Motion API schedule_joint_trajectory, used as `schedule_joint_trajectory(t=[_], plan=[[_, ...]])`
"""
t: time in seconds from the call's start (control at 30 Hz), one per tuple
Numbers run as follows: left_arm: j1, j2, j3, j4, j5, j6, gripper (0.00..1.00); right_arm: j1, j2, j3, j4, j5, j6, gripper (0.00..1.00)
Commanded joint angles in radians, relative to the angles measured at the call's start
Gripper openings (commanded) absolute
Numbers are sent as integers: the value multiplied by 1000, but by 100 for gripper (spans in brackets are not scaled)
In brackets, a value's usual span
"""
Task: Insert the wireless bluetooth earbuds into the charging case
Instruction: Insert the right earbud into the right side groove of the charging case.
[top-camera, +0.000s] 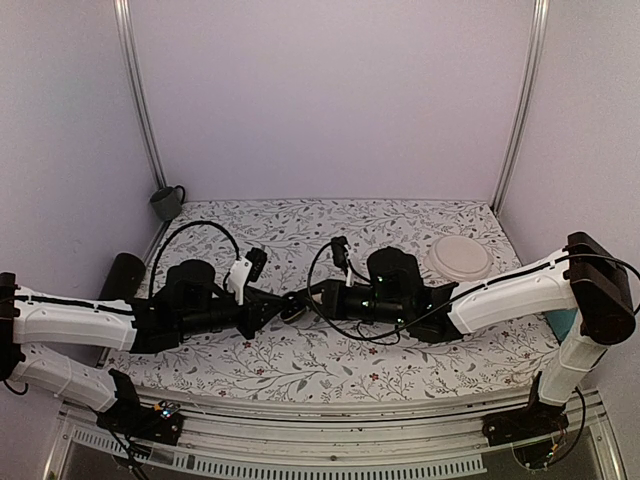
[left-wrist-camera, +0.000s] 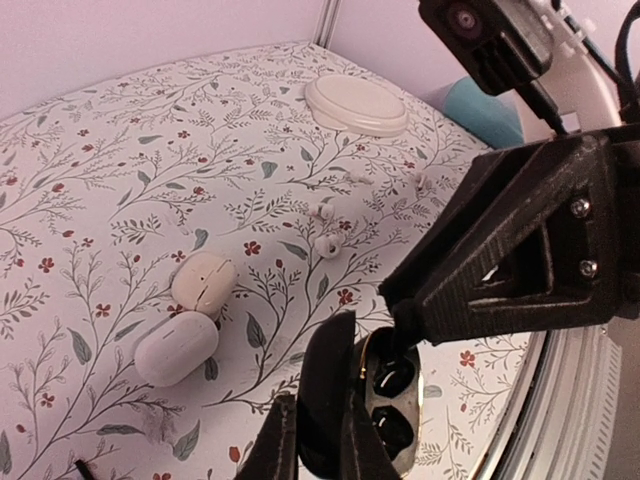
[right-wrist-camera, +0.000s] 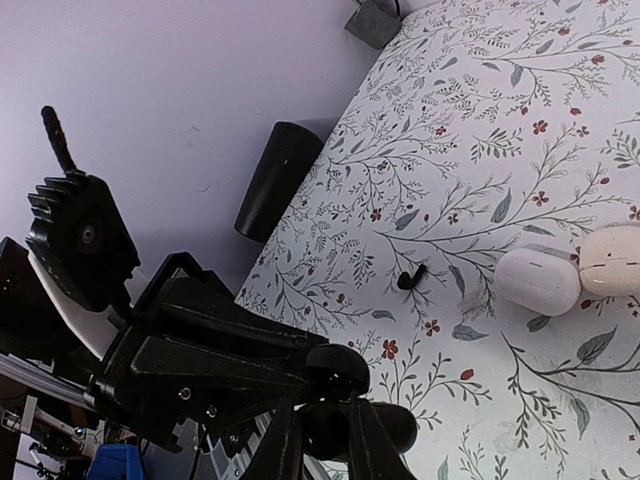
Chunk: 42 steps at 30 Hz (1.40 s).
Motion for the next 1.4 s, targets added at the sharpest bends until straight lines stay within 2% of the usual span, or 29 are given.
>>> schedule_joint_trajectory(t=[0.0,0.57,0.63,1.07,1.37], plan=[[3,-5,33,80,-20,1,0,-18,33,-11,-160,80,-18,15],[2,14,32,94,-8,2,0,-12,63,30,-180,58,-24,18],[3,19,32,95,-7,1,0,-10,64,39,-186,53,-25,24],[3,62,42,91,-17,-17,0,-1,38,68,-210,30,-30,29],[3,72,46,94,-16,-20,0,-1,-14,51,-222,36,-15,39]])
